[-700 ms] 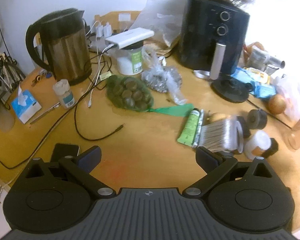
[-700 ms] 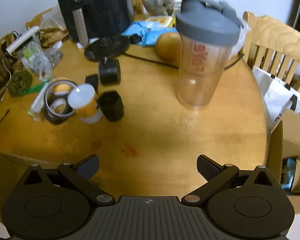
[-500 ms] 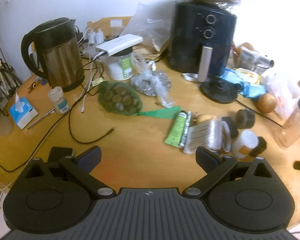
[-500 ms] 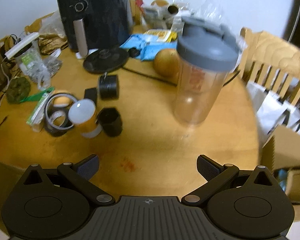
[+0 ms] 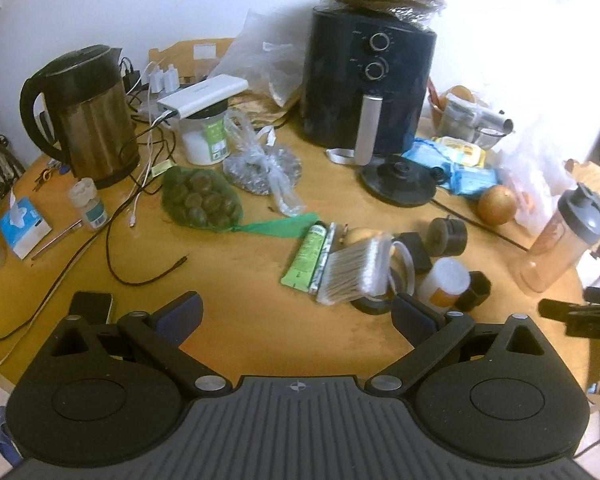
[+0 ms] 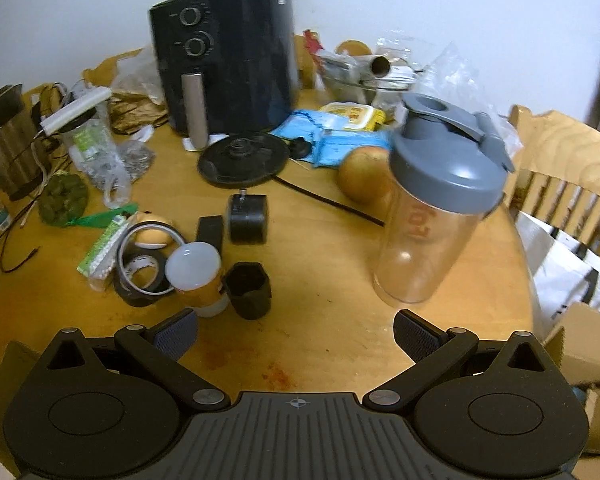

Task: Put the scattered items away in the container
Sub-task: 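Lower the right gripper onto the black hexagonal cup and close it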

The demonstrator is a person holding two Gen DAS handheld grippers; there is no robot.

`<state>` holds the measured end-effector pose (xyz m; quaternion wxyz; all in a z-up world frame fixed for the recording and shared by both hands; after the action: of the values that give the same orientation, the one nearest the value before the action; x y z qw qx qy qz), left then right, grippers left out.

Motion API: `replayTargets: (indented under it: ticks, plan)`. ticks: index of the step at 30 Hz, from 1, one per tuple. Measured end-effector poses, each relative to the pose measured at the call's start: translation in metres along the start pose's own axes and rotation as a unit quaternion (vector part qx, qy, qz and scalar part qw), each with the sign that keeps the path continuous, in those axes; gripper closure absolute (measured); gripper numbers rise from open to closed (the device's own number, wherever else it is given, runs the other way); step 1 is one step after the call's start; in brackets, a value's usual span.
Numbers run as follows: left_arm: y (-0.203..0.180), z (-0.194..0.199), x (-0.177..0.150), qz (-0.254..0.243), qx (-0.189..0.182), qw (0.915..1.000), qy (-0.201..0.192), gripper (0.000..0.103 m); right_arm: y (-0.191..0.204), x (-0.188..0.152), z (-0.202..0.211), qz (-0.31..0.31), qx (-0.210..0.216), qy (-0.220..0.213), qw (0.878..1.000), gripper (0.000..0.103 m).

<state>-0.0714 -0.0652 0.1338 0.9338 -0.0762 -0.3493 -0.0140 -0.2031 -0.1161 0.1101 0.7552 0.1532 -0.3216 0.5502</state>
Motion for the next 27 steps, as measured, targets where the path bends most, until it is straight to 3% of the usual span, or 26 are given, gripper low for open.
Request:
replayTargets:
  ticks: [7, 16, 23, 27]
  plan:
    - [-0.016, 0.002, -0.003, -0.02, -0.013, 0.9997, 0.002, 0.0, 0.015, -0.001, -0.015, 0.06, 0.043, 0.0, 0.997, 0.0]
    - [-0.021, -0.001, -0.006, -0.036, -0.049, 0.9981, 0.012, 0.0, 0.026, -0.002, -0.04, 0.102, 0.057, -0.015, 0.993, 0.001]
    - [-0.02, -0.006, -0.006, -0.049, -0.077, 0.9956, 0.023, 0.0, 0.029, 0.007, -0.064, 0.132, 0.059, -0.021, 0.989, 0.02]
    - [-0.016, -0.008, -0.005, -0.047, -0.079, 0.9954, 0.026, 0.0, 0.032, 0.012, -0.076, 0.152, 0.064, -0.021, 0.986, 0.026]
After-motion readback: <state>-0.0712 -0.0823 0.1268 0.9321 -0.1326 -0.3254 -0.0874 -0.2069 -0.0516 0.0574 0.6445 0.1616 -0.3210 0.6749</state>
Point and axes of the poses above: each gripper's, at about its wrist camera, not at the fingertips, and z roughly against the way its jaws point, y to its left, x to its top, the point moved 4 cm from there along -z, roughly the way its jaws point, and after that the axes turned 7 degrees about z, right-handed, at the moved point
